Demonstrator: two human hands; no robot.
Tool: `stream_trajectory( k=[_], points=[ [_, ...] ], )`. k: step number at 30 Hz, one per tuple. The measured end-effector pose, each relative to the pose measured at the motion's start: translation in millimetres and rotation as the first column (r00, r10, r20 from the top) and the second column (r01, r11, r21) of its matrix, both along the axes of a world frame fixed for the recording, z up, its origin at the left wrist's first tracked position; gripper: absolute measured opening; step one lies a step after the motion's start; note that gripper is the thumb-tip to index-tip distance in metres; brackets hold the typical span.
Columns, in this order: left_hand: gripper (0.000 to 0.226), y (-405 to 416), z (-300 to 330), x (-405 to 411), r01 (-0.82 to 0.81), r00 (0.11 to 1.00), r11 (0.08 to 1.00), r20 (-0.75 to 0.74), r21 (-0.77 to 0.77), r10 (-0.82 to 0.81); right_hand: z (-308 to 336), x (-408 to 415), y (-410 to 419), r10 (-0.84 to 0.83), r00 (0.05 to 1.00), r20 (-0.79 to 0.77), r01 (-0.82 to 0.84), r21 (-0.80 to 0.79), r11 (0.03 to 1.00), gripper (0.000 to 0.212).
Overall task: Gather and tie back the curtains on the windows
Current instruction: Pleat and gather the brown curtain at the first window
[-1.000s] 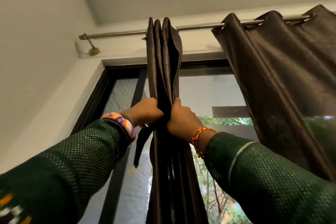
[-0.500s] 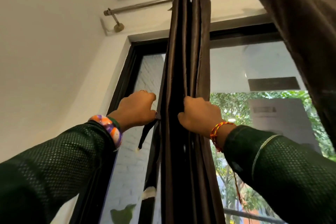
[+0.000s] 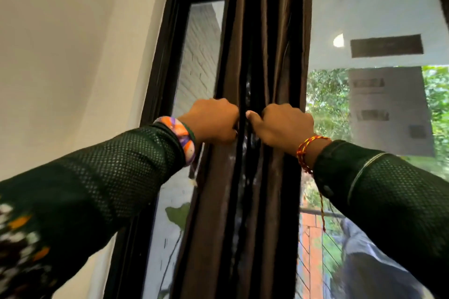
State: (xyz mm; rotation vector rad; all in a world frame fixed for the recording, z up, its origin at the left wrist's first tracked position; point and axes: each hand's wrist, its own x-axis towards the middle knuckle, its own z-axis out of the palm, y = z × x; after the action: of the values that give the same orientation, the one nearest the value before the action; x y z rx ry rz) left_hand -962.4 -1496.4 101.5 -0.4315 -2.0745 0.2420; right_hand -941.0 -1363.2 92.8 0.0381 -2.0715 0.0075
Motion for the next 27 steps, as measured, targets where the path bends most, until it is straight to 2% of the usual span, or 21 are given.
stream_trajectory(
  k=[4,11,15,18,20,23,27],
  points=[
    [0.04,4,-7,-6,0.03,0.992,0.99,0.116,0.139,-0.046,-14,-6,1,0.002,0.998,0.07,-0.003,0.003,1.0,0.059],
    [0.035,-16,-30,-16,0.066,0.972,0.96,0.201,0.273,-0.124,-35,-7,-5,0.035,0.987,0.157,-0.04,0.032,0.999,0.038],
    [0.033,-33,-47,-19,0.069,0.983,0.922,0.129,0.38,-0.127,-43,-10,-16,0.188,0.964,0.19,-0.184,-0.04,0.982,0.019],
    [0.027,-53,-60,-27,0.049,0.995,0.872,0.056,0.487,-0.087,-49,-17,-29,0.359,0.903,0.235,-0.33,-0.152,0.932,0.019],
    [0.022,-64,-68,-33,0.027,0.995,0.851,0.065,0.524,-0.071,-53,-22,-37,0.433,0.865,0.253,-0.39,-0.205,0.898,0.02],
    [0.026,-78,-75,-41,-0.026,0.984,0.842,0.162,0.538,-0.073,-58,-28,-46,0.521,0.806,0.283,-0.45,-0.279,0.848,0.025],
    [0.03,-84,-76,-46,0.049,0.905,0.847,0.335,0.529,-0.262,-59,-28,-49,0.56,0.767,0.313,-0.459,-0.344,0.819,0.026]
  ],
)
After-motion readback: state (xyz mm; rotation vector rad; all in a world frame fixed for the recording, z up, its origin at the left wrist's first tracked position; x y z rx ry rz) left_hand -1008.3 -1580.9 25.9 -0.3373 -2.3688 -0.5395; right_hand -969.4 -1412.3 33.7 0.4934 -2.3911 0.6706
